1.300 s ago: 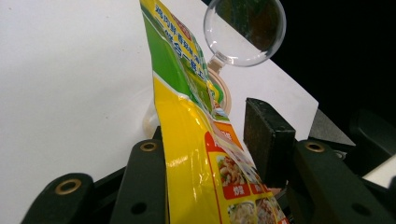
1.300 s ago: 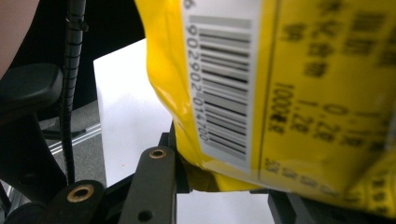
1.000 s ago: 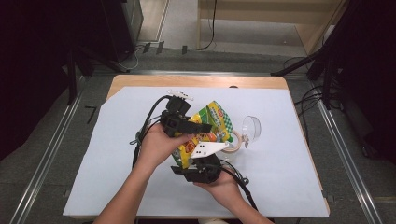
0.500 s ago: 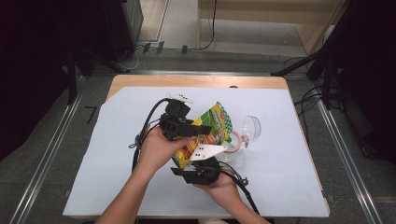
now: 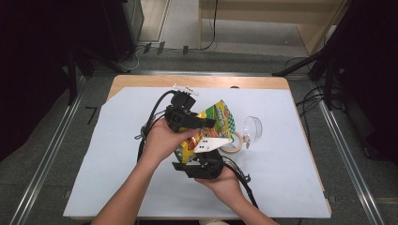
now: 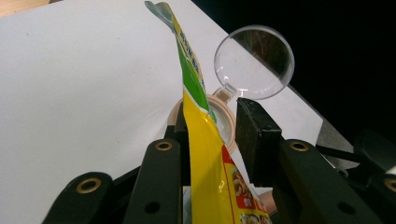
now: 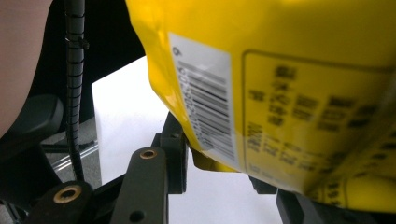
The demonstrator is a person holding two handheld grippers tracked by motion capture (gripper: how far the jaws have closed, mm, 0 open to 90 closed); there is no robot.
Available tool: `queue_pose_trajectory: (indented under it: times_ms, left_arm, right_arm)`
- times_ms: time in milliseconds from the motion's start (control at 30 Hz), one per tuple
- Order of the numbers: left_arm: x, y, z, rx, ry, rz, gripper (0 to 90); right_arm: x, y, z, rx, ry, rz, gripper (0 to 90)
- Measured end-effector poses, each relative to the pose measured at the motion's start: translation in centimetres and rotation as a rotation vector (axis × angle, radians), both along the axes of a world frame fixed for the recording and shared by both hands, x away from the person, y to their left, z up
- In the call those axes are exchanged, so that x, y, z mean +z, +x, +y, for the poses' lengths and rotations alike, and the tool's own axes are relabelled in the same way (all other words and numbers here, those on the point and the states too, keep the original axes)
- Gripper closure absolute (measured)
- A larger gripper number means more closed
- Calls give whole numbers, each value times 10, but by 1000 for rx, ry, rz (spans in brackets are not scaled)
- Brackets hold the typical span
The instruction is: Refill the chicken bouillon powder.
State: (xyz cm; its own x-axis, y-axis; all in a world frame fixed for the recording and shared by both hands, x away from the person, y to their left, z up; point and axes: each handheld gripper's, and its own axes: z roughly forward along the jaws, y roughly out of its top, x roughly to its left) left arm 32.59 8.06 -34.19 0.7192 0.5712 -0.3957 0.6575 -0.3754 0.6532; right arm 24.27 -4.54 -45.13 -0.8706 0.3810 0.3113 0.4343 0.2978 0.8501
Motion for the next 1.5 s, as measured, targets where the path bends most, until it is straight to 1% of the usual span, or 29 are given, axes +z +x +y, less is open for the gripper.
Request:
queue_pose_trajectory:
  times_ms: [67, 167, 200, 233, 267, 333, 400, 433, 467, 533, 600, 733, 867, 1067, 1233, 1333, 1400, 1467, 1500]
  left_arm:
    - [2, 5, 1, 1, -10, 29, 704]
    - [4, 4, 3, 3, -12, 9, 708]
    - [4, 3, 4, 3, -14, 8, 710]
    - [3, 2, 4, 2, -6, 8, 710]
    - [3, 1, 3, 2, 4, 2, 709]
    - [2, -1, 6, 5, -5, 0, 712]
    - [1, -2, 7, 4, -20, 2, 713]
    - [0, -2, 6, 5, -26, 8, 713]
    - [-1, -2, 6, -7, -33, 14, 711]
    - [-2, -4, 3, -9, -22, 4, 710]
    - [-1, -5, 1, -11, -17, -15, 711]
    - [0, -6, 1, -5, -22, -27, 710]
    - [0, -6, 2, 2, -12, -26, 709]
    - [1, -5, 4, 8, -34, -16, 705]
    - [4, -5, 5, 9, -25, 0, 693]
    - [2, -5, 4, 6, -14, 4, 692]
    - [1, -6, 2, -2, -7, -5, 696]
    - [2, -7, 0, -6, -12, -8, 698]
    - [3, -8, 0, -6, -7, -14, 698]
  right_arm:
    - [2, 2, 1, -1, 0, 4, 649]
    - [6, 3, 2, 0, 7, -1, 642]
    - [6, 2, 3, 4, 4, -7, 641]
    - [5, 2, 3, 5, 2, -17, 637]
    - [5, 1, 4, 15, -4, -17, 638]
    - [4, -1, 5, 35, -15, -34, 633]
    - [4, -2, 5, 44, -19, -49, 632]
    - [3, -3, 5, 41, -23, -54, 640]
    - [2, -3, 4, 39, -25, -58, 648]
    - [0, -3, 4, 35, -31, -57, 657]
    - [-1, -4, 3, 25, -30, -63, 670]
    - [0, -4, 2, 18, -21, -55, 674]
    - [1, -4, 3, 15, -8, -42, 674]
    - [4, -6, 3, 20, -10, -46, 673]
    - [6, -7, 4, 27, 5, -42, 674]
    - [5, -7, 4, 30, 8, -35, 674]
    - [2, -7, 4, 28, 14, -25, 676]
    - [1, -7, 4, 23, 19, -27, 678]
    - [1, -7, 3, 22, 19, -26, 679]
